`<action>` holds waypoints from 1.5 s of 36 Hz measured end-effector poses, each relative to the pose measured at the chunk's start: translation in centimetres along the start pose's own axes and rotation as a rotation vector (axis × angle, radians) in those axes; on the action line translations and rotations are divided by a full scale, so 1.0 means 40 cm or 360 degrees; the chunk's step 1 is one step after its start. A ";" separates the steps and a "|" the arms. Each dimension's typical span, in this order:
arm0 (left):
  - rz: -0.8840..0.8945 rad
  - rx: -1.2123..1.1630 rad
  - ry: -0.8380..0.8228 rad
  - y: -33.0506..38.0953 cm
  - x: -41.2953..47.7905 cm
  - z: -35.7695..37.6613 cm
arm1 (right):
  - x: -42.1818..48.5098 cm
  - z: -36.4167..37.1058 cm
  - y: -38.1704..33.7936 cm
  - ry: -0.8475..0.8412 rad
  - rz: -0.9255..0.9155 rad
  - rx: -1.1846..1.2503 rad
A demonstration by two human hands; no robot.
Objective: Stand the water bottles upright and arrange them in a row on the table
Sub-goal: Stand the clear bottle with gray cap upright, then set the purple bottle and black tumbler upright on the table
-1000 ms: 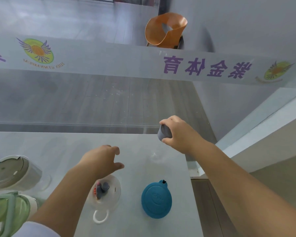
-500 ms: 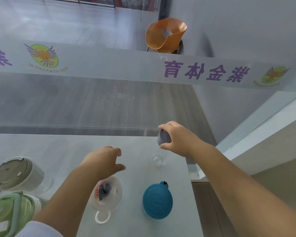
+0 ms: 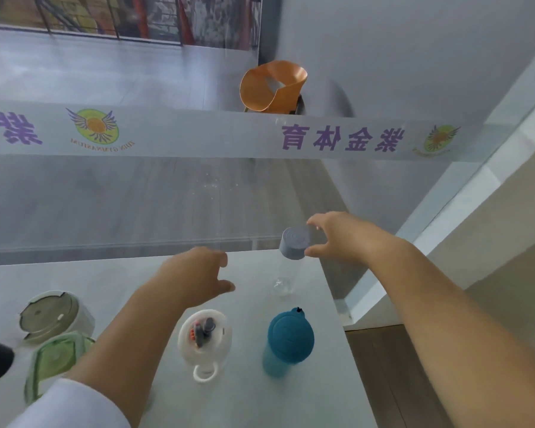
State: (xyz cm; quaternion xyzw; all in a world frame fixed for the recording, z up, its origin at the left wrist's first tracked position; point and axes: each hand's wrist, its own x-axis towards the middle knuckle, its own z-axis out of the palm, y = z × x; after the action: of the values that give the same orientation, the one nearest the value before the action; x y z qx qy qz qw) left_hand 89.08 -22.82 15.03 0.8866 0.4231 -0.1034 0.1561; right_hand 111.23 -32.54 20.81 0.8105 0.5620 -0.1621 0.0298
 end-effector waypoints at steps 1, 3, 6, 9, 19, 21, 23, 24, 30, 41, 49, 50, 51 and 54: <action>0.0017 0.0011 0.0014 0.000 -0.010 -0.008 | -0.014 0.000 -0.005 -0.0001 0.0015 -0.0021; 0.0051 0.0059 0.0046 0.000 -0.032 -0.025 | -0.042 0.001 -0.015 0.0008 0.0030 -0.0041; 0.0053 0.0110 0.0099 0.000 -0.071 -0.049 | -0.082 0.007 -0.032 0.0007 0.0018 -0.0027; 0.0028 0.0154 0.0144 0.002 -0.118 -0.067 | -0.122 0.015 -0.047 -0.0023 -0.0029 -0.0011; -0.0197 0.0121 0.0213 -0.001 -0.320 -0.086 | -0.217 0.031 -0.108 -0.0100 -0.0313 -0.0119; -0.0254 0.0103 0.0229 -0.006 -0.365 -0.079 | -0.230 0.039 -0.125 -0.0091 -0.0374 -0.0144; -0.0314 0.0105 0.0240 -0.017 -0.406 -0.066 | -0.245 0.049 -0.146 -0.0102 -0.0441 -0.0161; -0.0348 0.0099 0.0237 -0.023 -0.426 -0.059 | -0.253 0.054 -0.158 -0.0111 -0.0470 -0.0156; -0.0510 0.0067 0.0191 -0.084 -0.553 -0.018 | -0.287 0.088 -0.255 -0.0138 -0.0566 -0.0201; -0.0781 -0.0064 0.0202 -0.326 -0.792 0.016 | -0.332 0.134 -0.567 -0.0116 -0.0791 -0.0351; -0.0925 -0.0075 0.0169 -0.577 -0.979 0.030 | -0.380 0.157 -0.865 0.0004 -0.0917 -0.0368; -0.0942 -0.0079 0.0175 -0.605 -1.002 0.031 | -0.387 0.161 -0.900 0.0000 -0.0939 -0.0355; -0.0960 -0.0085 0.0176 -0.633 -1.023 0.034 | -0.393 0.165 -0.936 -0.0009 -0.0959 -0.0349; -0.1016 -0.0085 0.0181 -0.710 -1.079 0.038 | -0.410 0.179 -1.040 -0.0039 -0.1015 -0.0349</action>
State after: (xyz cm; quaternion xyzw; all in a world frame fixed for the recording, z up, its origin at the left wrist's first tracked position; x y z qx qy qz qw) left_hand 40.00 -37.52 21.85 0.7091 0.6903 -0.0861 0.1152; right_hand 66.10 -33.73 24.46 0.5839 0.8009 -0.1114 0.0714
